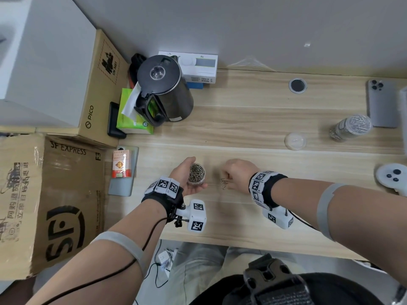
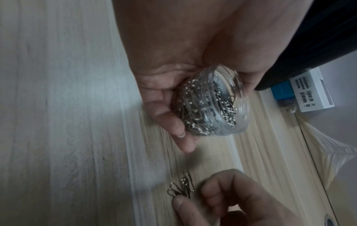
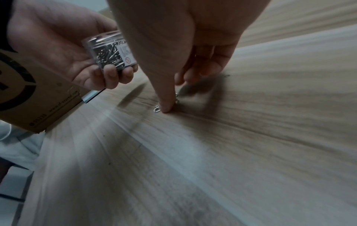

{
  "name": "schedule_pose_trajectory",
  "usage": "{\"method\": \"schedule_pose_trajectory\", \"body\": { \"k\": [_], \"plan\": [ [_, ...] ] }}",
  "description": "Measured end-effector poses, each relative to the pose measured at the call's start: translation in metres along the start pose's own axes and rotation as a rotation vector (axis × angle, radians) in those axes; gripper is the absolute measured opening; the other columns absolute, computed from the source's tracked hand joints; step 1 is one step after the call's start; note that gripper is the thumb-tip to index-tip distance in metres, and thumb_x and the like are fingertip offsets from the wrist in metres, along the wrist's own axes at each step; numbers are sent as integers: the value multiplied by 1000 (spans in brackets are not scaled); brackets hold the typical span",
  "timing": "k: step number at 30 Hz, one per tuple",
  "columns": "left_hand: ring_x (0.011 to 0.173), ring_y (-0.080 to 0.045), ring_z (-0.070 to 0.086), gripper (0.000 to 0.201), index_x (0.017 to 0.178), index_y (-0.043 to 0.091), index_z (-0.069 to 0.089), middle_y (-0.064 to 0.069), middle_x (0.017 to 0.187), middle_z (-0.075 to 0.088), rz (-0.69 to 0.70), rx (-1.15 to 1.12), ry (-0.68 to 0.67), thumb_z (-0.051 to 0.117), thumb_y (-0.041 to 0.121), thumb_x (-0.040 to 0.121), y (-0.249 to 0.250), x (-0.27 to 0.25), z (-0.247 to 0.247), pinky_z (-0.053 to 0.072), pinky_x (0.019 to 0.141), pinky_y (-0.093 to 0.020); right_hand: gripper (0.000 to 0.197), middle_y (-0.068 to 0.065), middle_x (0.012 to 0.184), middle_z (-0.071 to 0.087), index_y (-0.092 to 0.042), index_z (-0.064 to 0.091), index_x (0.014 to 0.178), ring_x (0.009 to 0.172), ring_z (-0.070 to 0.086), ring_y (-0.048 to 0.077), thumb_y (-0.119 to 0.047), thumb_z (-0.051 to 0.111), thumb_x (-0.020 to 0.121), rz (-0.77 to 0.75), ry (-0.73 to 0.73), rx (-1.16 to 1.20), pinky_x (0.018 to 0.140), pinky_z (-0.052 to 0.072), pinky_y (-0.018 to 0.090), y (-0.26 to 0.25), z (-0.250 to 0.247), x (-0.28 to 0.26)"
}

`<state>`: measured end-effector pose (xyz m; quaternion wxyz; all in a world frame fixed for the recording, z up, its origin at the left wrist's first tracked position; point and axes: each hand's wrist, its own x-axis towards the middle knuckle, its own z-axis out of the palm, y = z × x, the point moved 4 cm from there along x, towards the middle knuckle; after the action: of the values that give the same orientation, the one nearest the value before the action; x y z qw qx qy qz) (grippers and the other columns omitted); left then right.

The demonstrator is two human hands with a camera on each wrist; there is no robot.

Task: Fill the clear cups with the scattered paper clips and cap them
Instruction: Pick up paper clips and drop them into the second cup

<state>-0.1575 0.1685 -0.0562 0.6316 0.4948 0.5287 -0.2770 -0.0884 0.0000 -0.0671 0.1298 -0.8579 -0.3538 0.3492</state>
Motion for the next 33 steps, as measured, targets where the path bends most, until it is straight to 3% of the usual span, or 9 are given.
{"method": "schedule_pose_trajectory", "body": {
  "k": [3, 6, 10, 15, 21, 26, 33],
  "plan": [
    [58, -31, 68, 40, 99, 9, 56, -11, 61, 68, 5, 0, -2, 54, 49, 95, 2, 1, -2, 51, 53, -30, 51, 1, 108, 44, -20, 51, 101, 101, 41, 21, -24, 86, 64, -67, 99, 10, 79, 46, 36, -3, 1, 2],
    [56, -31, 67, 41, 99, 9, 57, -12, 61, 68, 6, 3, -8, 53, 49, 95, 4, 1, -1, 50, 51, -28, 64, 5, 118, 40, -18, 48, 112, 104, 41, 22, -19, 87, 61, -127, 95, 23, 83, 46, 37, -8, 2, 4],
    [56, -31, 67, 42, 99, 7, 58, -15, 69, 69, 10, 8, -20, 52, 49, 96, 6, 2, -2, 50, 51, -28, 59, 5, 119, 37, -15, 45, 115, 95, 48, 25, -4, 78, 68, -139, 54, 72, 82, 48, 41, -13, 6, 6],
    [55, -30, 69, 43, 103, 7, 58, -15, 69, 70, 5, 12, -13, 54, 50, 95, 5, 4, -5, 52, 51, -29, 55, -4, 116, 32, -30, 35, 110, 88, 53, 27, -6, 71, 76, -77, -15, 104, 76, 52, 49, -9, 16, 9],
    [56, -29, 66, 42, 94, 7, 60, -13, 68, 69, 13, 14, -41, 50, 48, 98, 5, 2, -1, 49, 55, -29, 46, 0, 114, 35, -25, 38, 108, 79, 55, 31, 6, 49, 76, -98, -40, 30, 69, 52, 48, -17, 16, 5],
    [54, -28, 66, 44, 93, 6, 60, -13, 70, 68, 24, 21, -61, 48, 48, 98, 7, 1, 1, 49, 52, -27, 43, 6, 115, 40, -17, 45, 111, 84, 55, 32, 8, 48, 76, -108, -59, 29, 71, 50, 45, -19, 14, 1],
    [55, -29, 67, 45, 96, 5, 61, -14, 70, 70, 10, 24, -58, 50, 49, 97, 6, 2, 5, 50, 53, -29, 37, 4, 110, 43, -19, 47, 104, 80, 55, 33, 6, 50, 77, -134, -45, 20, 69, 50, 45, -14, 15, -4]
  ]
}}
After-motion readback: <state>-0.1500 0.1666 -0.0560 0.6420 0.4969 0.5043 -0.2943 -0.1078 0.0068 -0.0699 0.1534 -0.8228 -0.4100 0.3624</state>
